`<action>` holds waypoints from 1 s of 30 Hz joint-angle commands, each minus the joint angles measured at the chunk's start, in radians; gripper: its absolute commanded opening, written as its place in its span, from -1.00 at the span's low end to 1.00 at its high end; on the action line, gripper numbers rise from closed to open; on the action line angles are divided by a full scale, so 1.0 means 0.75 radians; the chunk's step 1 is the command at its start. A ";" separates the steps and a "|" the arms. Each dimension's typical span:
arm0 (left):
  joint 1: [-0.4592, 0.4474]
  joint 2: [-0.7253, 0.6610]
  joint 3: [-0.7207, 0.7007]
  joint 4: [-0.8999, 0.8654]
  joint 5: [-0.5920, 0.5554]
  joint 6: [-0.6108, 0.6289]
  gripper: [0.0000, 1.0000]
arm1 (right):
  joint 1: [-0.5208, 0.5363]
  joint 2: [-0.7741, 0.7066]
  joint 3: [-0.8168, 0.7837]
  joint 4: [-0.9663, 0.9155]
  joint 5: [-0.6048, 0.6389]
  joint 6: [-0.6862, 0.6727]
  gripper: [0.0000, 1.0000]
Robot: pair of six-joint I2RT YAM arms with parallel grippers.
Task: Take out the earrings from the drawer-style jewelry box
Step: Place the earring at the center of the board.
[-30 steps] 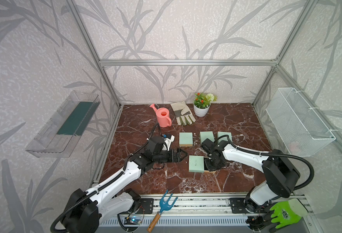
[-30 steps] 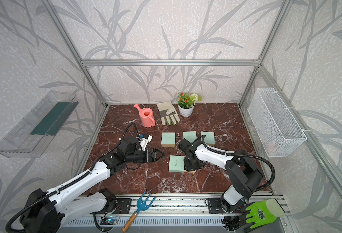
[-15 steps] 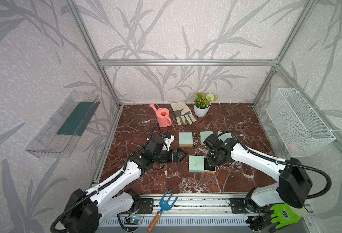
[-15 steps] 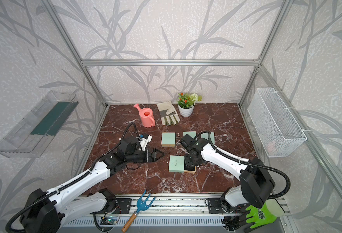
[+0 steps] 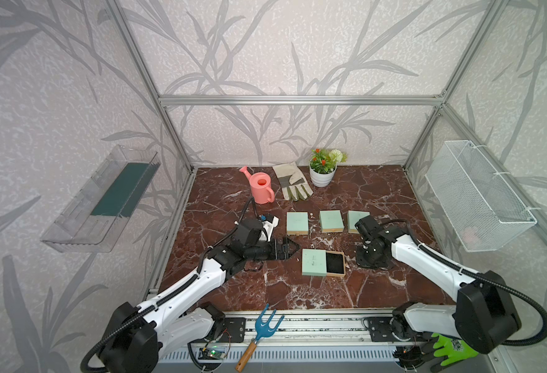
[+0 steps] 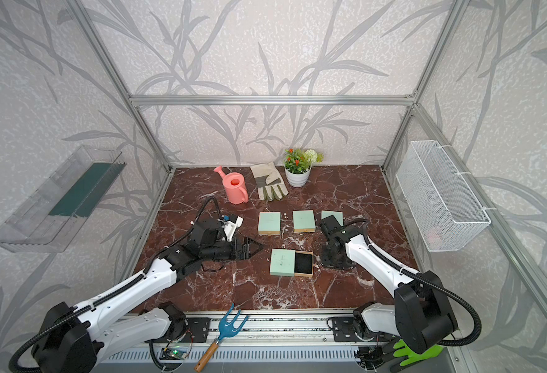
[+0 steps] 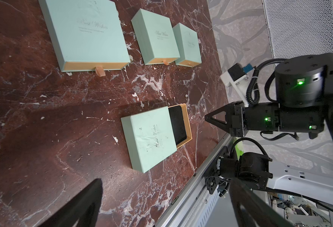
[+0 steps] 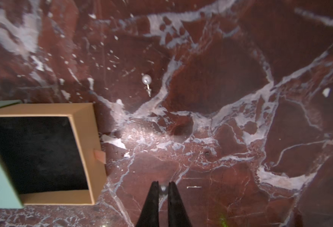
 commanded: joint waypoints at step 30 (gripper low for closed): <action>-0.031 0.000 0.004 -0.041 -0.009 0.037 0.99 | -0.022 0.251 -0.026 0.203 -0.080 0.027 -0.60</action>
